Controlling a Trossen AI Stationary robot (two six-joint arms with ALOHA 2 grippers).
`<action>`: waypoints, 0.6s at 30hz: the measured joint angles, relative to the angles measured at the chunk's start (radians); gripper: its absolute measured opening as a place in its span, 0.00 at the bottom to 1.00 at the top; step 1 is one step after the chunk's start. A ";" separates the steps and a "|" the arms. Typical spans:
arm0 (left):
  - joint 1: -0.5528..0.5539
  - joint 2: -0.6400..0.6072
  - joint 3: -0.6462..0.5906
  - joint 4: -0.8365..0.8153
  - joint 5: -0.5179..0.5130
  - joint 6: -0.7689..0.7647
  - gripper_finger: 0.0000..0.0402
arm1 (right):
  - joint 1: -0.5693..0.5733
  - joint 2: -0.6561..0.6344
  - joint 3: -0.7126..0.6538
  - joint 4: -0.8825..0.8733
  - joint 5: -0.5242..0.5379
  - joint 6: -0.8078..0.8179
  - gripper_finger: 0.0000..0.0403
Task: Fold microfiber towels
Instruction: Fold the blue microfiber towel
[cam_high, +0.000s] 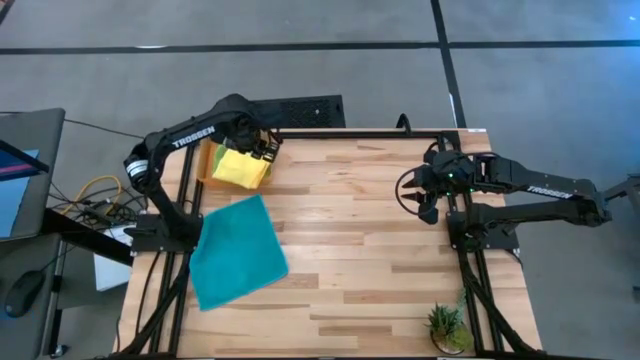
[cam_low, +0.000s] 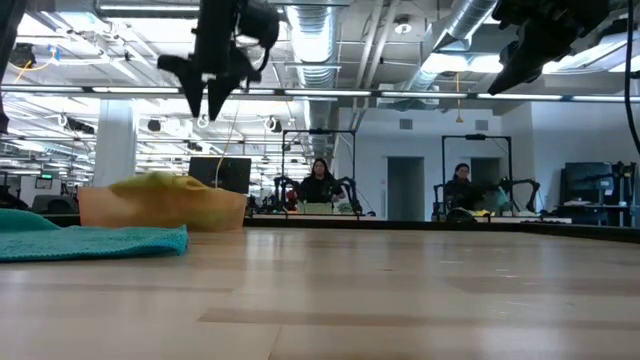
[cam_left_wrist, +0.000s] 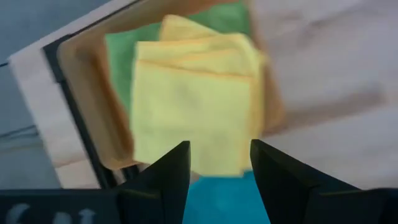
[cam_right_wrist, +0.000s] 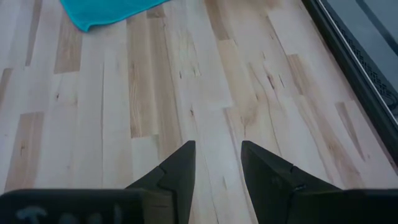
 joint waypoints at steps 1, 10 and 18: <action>-0.021 -0.002 0.014 -0.004 0.014 0.008 0.40 | 0.000 0.000 0.000 0.000 0.000 0.000 0.38; -0.288 -0.029 0.011 -0.044 0.193 -0.191 0.40 | 0.000 0.000 0.000 0.003 0.000 0.016 0.38; -0.487 -0.029 -0.205 -0.023 0.272 -0.464 0.40 | 0.000 0.000 0.000 0.003 0.000 0.034 0.38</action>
